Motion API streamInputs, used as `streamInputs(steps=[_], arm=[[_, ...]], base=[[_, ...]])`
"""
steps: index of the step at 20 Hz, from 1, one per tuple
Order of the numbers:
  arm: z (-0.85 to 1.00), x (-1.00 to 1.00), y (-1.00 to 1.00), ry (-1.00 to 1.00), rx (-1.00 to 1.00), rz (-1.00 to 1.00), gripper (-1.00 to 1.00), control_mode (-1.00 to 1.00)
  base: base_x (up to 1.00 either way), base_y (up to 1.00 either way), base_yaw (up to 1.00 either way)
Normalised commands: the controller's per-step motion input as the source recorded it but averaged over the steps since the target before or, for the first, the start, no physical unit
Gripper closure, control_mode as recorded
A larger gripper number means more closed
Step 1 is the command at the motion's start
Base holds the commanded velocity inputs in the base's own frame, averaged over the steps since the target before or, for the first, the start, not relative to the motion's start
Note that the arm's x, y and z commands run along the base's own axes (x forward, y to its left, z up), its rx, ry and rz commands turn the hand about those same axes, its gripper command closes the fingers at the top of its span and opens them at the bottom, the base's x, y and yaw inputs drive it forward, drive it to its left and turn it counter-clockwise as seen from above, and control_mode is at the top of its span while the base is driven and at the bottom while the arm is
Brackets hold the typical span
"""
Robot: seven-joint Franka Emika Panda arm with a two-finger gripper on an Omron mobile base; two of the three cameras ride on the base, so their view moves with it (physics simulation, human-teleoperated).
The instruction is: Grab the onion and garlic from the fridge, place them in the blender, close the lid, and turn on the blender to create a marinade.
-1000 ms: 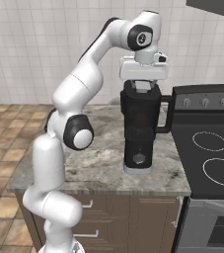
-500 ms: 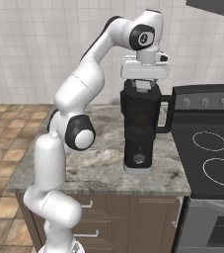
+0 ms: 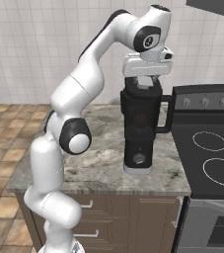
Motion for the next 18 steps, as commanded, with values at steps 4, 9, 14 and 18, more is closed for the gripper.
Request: streamInputs(steps=[4,9,14,18], arm=[[-0.13,-0.12,0.08,-0.13,-0.05,0.09,1.00,-1.00],[-0.22,-0.03,0.09,-0.01,-0.09,0.08,1.00,-1.00],[-0.38,-0.18,0.14,0.01,-0.14,0.01,1.00,-1.00],[-0.48,-0.30,0.00,-0.05,-0.15,0.00,1.00,-1.00]], base=[[0.00,0.00,0.00],[0.00,0.00,0.00],[0.00,0.00,0.00],[0.00,0.00,0.00]])
